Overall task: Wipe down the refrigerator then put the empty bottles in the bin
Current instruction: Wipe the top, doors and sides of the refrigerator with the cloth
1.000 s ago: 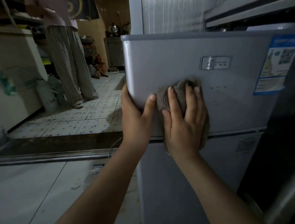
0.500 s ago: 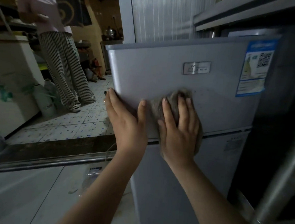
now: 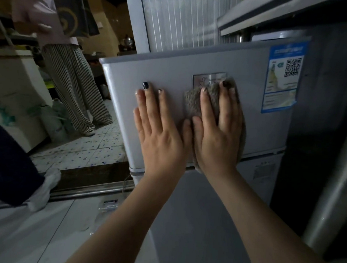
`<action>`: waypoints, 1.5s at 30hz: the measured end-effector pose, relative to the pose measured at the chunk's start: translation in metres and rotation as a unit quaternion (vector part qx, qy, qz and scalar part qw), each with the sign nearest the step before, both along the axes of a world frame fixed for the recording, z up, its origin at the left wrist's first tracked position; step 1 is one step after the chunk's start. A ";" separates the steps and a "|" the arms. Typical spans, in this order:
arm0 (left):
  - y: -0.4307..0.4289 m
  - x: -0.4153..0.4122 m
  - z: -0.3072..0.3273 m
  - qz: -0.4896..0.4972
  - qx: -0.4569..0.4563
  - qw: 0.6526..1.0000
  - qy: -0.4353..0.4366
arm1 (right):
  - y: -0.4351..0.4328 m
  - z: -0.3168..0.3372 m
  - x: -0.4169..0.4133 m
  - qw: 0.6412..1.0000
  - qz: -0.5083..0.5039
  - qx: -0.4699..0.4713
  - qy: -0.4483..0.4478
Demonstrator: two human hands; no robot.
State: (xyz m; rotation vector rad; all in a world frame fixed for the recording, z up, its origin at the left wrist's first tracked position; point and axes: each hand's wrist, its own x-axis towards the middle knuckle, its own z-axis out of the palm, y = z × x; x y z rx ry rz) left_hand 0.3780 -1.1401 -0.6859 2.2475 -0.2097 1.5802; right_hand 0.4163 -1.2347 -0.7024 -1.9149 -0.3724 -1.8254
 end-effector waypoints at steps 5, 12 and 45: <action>0.008 0.006 -0.007 0.056 0.059 0.996 -0.027 | 0.000 -0.019 0.002 0.999 -0.022 0.024 -0.003; 0.011 0.003 -0.010 0.093 0.095 0.991 -0.019 | -0.008 -0.028 0.001 1.000 -0.026 0.011 0.010; -0.016 0.006 -0.009 0.139 0.040 0.989 0.019 | -0.051 0.049 0.015 0.999 -0.005 0.045 0.012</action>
